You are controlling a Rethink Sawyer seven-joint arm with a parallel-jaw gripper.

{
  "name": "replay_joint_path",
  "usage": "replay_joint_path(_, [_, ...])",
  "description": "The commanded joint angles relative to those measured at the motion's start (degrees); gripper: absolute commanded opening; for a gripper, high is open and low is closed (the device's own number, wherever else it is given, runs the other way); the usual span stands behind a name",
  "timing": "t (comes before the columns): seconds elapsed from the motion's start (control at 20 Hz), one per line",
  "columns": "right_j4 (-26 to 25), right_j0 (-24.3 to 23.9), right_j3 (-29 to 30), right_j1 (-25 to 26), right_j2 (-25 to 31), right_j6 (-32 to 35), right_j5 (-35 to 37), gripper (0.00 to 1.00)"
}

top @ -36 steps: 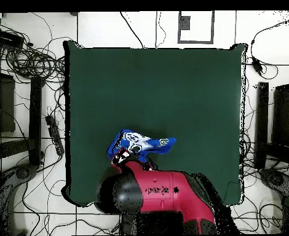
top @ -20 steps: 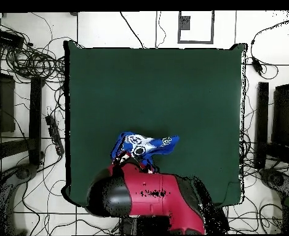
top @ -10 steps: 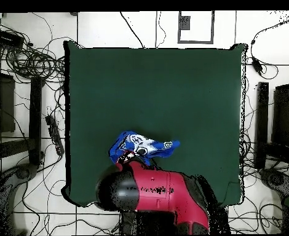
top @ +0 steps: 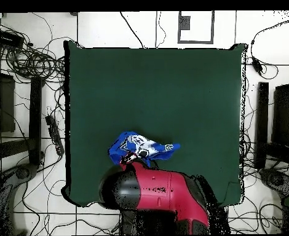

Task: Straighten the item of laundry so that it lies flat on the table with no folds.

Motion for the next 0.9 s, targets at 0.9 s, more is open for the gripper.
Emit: replay_joint_path(0.9, [3.4,7.1,-2.3,4.0,-3.2,12.8,0.2,0.0])
